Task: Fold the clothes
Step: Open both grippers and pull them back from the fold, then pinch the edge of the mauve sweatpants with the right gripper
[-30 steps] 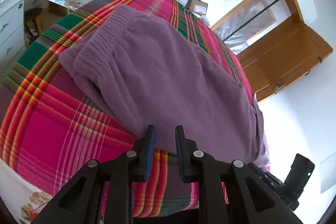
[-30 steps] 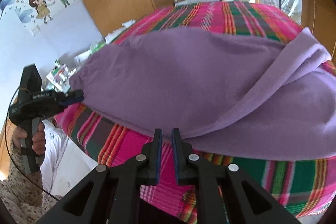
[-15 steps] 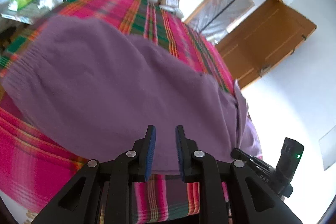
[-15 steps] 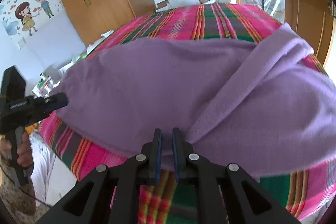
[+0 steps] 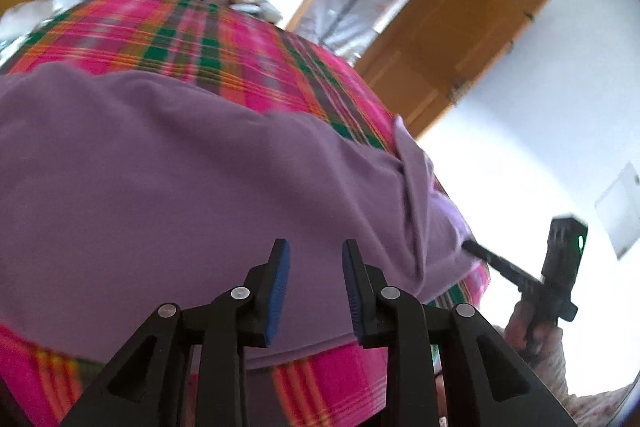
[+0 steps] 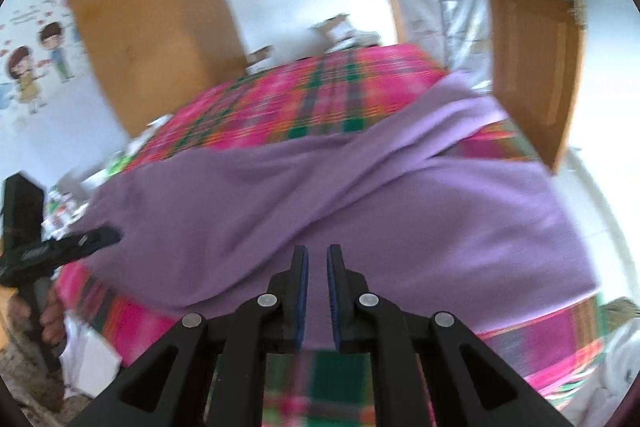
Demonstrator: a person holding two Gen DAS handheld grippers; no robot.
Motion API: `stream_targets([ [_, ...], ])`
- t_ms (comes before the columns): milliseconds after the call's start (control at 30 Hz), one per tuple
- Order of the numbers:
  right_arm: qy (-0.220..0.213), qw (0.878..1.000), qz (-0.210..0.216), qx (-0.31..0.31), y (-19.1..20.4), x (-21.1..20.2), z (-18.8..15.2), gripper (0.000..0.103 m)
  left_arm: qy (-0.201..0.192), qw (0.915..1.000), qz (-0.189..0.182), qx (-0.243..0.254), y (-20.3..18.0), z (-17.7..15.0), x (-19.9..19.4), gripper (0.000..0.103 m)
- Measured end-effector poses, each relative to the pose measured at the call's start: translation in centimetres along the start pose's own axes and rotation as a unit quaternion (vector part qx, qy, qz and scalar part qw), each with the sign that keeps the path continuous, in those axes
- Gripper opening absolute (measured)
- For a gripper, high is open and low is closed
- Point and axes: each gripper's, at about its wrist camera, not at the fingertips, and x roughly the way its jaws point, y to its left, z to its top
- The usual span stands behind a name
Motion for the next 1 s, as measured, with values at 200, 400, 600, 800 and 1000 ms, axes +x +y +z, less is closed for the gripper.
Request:
stream_targets([
  [200,-0.010,0.999,-0.035,0.020,-2.6,2.0,3.1,0.014,0.037,0.9981,-0.023,0.043,-2.8,-0.6,3.4,0.028],
  [400,-0.003,0.999,-0.047,0.016,-3.6,5.3,6.2,0.026,0.063,0.9951,-0.031,0.069,-4.7,-0.3,6.1,0.028],
  [600,0.005,0.999,-0.034,0.008,-3.1,7.2,8.8,0.041,0.087,0.9909,-0.028,0.099,-6.4,-0.5,8.2,0.028],
  [800,0.029,0.998,-0.059,0.011,-3.3,10.1,11.0,0.045,0.091,0.9894,-0.038,0.107,-6.9,-0.5,8.6,0.028],
  [1000,0.053,0.995,-0.079,0.014,-3.3,13.3,12.8,0.045,0.096,0.9881,-0.038,0.114,-7.4,-0.4,9.0,0.028],
])
